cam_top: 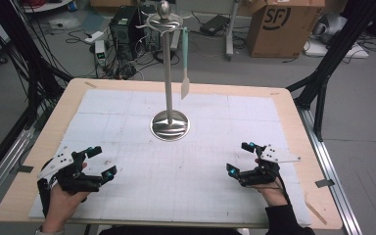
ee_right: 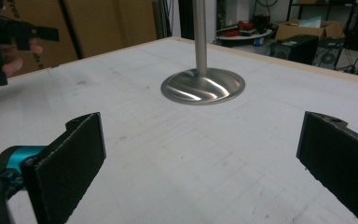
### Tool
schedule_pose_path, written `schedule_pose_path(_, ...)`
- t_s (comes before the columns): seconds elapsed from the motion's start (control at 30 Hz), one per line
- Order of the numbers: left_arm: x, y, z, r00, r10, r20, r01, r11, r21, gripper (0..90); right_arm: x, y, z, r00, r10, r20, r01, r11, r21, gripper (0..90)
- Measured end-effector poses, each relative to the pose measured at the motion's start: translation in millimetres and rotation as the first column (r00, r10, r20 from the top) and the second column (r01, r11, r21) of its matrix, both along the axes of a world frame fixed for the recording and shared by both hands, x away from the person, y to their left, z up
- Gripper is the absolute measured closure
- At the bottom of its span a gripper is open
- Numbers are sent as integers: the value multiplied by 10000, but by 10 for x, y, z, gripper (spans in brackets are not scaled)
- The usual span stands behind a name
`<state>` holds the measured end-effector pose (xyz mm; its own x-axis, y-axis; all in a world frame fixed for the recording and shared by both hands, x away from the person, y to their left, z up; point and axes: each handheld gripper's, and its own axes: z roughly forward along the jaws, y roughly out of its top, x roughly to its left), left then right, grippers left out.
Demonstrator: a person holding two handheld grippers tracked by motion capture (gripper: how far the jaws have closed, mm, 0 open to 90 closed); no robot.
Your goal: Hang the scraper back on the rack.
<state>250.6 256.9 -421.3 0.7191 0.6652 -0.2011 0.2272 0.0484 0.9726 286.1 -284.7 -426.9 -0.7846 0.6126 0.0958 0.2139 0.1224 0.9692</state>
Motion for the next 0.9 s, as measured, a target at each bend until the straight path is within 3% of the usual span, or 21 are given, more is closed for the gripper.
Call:
schedule_pose_path(0.2,1,5,-3,10000,10,54,-9,10000,-43,17,-73,-102,-108,9996,198,-215,-199,9998,-79,1)
schedule_pose_path(0.47,5,86,-15,9996,250,149,-249,9996,-130,17,-164,-282,-180,9999,-13,-120,16,9997,246,1)
schedule_pose_path(0.63,-1,102,-34,9988,339,357,-349,9990,268,17,-221,-383,-209,9998,-210,52,207,9986,495,1)
schedule_pose_path(0.9,5,121,-44,9987,409,300,-416,9989,212,17,-237,-396,-200,9995,-279,122,271,9974,661,1)
